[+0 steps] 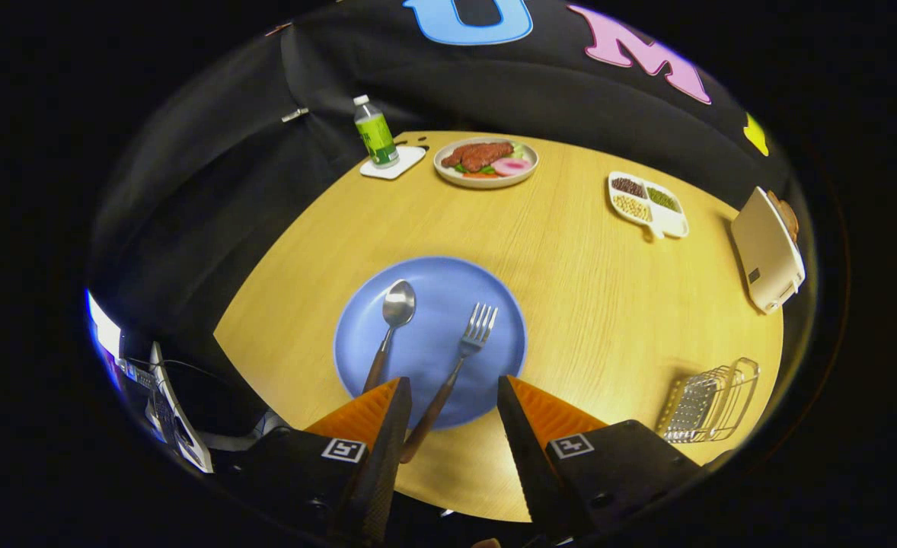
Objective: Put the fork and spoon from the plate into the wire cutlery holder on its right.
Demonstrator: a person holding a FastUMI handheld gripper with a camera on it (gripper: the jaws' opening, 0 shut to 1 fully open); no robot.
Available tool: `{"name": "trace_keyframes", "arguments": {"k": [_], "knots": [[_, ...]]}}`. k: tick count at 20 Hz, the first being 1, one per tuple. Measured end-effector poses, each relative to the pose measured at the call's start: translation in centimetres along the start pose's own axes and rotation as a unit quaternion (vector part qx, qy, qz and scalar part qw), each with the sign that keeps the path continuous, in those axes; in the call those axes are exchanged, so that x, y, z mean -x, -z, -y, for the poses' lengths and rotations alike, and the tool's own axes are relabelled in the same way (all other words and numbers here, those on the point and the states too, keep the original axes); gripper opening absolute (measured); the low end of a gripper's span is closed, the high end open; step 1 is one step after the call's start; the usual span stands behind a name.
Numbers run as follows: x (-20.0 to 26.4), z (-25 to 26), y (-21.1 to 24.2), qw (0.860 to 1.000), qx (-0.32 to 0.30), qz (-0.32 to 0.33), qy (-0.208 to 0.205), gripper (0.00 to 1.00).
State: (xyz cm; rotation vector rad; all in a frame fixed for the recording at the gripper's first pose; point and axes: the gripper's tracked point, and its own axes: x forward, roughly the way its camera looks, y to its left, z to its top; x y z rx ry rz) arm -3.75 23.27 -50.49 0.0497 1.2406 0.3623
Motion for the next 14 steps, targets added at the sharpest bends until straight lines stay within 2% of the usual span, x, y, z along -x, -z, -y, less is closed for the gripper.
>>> {"name": "trace_keyframes", "arguments": {"k": [1,3,8,11,14], "knots": [[-0.8,-0.3,0.3,1.0,-0.006,-0.013,-0.001,0.71],[-2.6,-0.7,1.1,0.999,-0.012,-0.036,0.005,0.55],[-5.1,-1.0,2.7,0.995,-0.048,-0.088,0.025,0.55],[-6.1,-0.9,3.2,0.99,-0.087,-0.108,0.032,0.37],[-5.9,-0.6,2.6,0.989,-0.101,-0.099,0.033,0.13]]}}
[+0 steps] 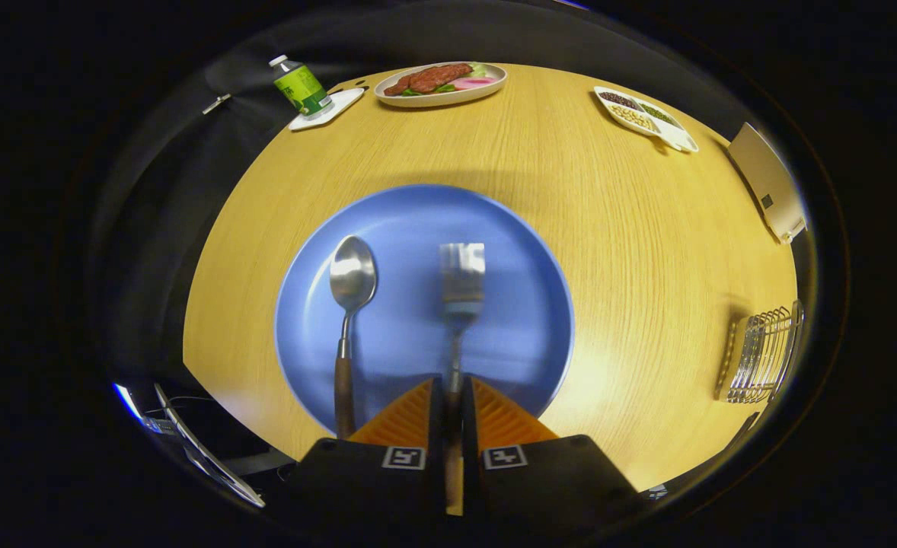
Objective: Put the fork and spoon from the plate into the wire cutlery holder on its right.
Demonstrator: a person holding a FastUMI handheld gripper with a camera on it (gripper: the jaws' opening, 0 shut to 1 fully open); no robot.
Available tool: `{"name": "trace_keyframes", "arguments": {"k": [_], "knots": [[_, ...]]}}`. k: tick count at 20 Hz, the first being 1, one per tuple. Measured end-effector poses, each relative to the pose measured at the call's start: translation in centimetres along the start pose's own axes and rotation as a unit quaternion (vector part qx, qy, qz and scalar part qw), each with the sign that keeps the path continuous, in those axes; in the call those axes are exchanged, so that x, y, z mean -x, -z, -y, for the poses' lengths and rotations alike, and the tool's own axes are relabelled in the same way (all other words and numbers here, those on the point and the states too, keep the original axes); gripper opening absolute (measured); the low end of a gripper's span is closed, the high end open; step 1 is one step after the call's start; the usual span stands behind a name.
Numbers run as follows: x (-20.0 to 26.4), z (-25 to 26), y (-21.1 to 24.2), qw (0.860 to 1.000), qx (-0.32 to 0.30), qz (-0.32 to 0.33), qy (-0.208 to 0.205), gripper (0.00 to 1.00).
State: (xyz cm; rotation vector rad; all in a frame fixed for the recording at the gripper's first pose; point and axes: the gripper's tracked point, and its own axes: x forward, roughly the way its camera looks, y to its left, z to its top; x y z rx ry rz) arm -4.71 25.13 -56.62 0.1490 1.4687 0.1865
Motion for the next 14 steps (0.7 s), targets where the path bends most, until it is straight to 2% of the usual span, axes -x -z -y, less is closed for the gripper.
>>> {"name": "trace_keyframes", "arguments": {"k": [4,9,14], "knots": [[1.9,-0.2,-1.6,0.999,0.009,0.036,-0.027,0.09],[8.2,1.4,-3.0,0.994,0.027,0.077,-0.071,0.09],[15.0,8.7,-3.1,0.992,0.071,0.094,-0.049,0.09]]}}
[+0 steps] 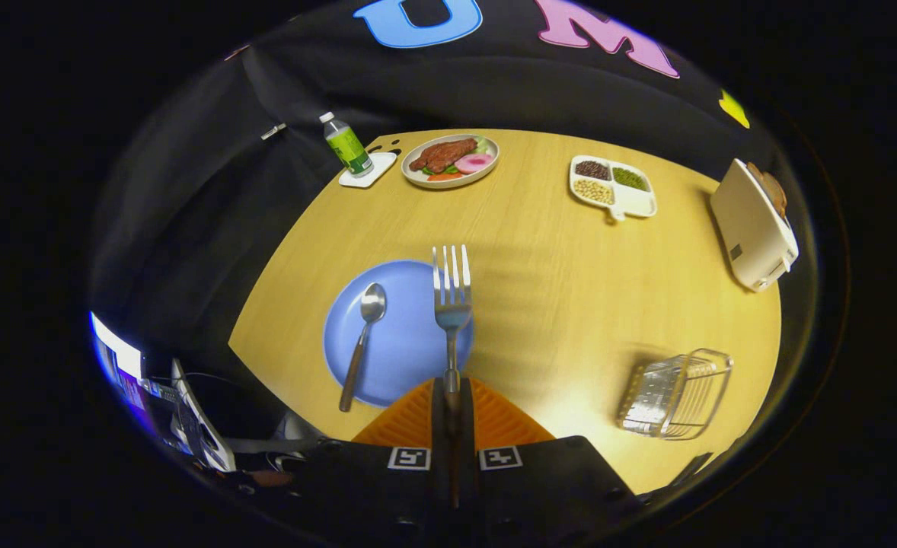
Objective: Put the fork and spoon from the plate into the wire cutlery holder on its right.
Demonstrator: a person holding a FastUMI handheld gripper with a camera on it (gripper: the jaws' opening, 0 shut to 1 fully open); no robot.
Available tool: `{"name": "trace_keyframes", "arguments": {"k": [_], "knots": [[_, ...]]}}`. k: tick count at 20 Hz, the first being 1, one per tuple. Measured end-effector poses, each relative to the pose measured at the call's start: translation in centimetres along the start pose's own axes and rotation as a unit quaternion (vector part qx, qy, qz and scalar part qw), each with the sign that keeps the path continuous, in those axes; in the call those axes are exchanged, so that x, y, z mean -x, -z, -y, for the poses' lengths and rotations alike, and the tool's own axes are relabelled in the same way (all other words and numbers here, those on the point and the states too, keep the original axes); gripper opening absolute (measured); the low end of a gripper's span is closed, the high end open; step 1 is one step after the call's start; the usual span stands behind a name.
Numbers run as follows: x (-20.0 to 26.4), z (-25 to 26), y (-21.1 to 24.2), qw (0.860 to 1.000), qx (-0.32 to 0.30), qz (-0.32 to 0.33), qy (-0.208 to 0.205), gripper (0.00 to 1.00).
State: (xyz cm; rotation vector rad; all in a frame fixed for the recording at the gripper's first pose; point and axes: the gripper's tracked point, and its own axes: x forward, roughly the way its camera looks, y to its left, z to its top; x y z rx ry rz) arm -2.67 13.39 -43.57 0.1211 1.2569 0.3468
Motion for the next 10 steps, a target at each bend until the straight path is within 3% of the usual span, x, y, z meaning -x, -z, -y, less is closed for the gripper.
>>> {"name": "trace_keyframes", "arguments": {"k": [6,10], "knots": [[7.4,9.7,1.6,0.998,-0.004,-0.06,0.021,0.09],[10.0,15.6,4.6,0.988,-0.016,-0.143,0.049,0.09]]}}
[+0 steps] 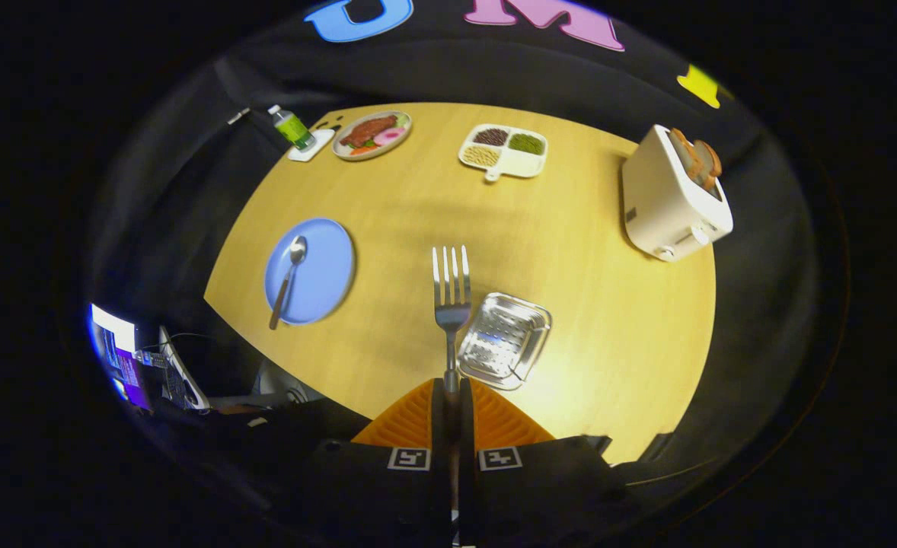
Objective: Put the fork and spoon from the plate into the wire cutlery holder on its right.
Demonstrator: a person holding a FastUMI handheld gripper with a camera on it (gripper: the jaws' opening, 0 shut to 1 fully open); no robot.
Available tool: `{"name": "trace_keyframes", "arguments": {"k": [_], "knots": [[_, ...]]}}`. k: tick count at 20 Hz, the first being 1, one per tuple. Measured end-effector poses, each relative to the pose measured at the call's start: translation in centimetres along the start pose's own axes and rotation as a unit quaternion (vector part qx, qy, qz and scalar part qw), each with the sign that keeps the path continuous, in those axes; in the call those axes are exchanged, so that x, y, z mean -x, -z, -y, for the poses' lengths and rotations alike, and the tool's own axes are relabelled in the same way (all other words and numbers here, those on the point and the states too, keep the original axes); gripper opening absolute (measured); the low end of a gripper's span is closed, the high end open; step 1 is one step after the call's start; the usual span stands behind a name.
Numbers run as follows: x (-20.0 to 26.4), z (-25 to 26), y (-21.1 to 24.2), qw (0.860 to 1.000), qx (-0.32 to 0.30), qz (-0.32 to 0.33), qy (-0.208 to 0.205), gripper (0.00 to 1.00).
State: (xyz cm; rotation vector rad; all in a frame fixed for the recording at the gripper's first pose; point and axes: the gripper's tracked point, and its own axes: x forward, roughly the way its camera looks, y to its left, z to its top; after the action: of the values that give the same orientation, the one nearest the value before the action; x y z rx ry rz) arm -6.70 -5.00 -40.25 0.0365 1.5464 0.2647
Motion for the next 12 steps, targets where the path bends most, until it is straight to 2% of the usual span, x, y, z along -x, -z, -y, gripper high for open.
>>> {"name": "trace_keyframes", "arguments": {"k": [2,6,12], "knots": [[-0.4,2.0,1.6,0.999,-0.003,-0.054,0.006,0.08],[-1.9,3.6,3.9,0.986,-0.002,-0.165,0.006,0.08],[-4.7,3.5,3.2,0.964,-0.006,-0.265,0.012,0.08]]}}
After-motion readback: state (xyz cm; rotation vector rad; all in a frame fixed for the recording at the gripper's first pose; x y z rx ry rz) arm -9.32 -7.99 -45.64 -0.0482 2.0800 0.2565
